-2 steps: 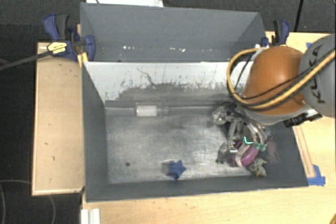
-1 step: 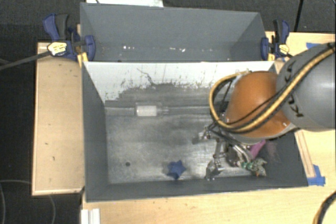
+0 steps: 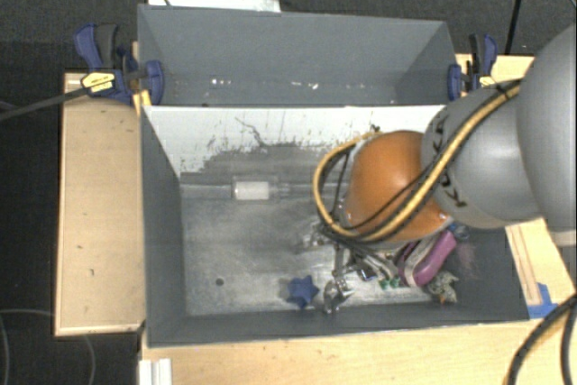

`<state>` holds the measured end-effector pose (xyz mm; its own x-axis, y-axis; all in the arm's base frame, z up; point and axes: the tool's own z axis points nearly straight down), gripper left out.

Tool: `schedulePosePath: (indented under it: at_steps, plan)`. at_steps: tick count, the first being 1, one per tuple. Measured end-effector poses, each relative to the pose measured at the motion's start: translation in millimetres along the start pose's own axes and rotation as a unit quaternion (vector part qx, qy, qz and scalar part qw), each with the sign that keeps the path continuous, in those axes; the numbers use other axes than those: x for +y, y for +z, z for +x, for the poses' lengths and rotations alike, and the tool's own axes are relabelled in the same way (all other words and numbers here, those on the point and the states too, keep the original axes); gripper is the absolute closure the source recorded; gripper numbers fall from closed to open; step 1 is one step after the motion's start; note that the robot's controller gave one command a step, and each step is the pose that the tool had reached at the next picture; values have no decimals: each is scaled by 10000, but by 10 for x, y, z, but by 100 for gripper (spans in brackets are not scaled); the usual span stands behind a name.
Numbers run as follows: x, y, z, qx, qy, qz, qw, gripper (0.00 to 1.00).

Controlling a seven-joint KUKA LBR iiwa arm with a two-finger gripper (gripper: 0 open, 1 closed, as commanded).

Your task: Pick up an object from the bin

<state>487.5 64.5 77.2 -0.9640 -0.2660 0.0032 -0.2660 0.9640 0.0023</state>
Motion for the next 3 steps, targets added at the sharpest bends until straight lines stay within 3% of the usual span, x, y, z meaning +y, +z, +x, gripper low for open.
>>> schedulePosePath:
  at_steps: [1, 2, 3]
  plan:
    - [315, 36, -34, -110, -1146, 38, 9933, 0]
    - [326, 30, -16, -89, -1134, 22, 9935, 100]
    - [187, -1275, -351, -56, -3120, 31, 9500, 100]
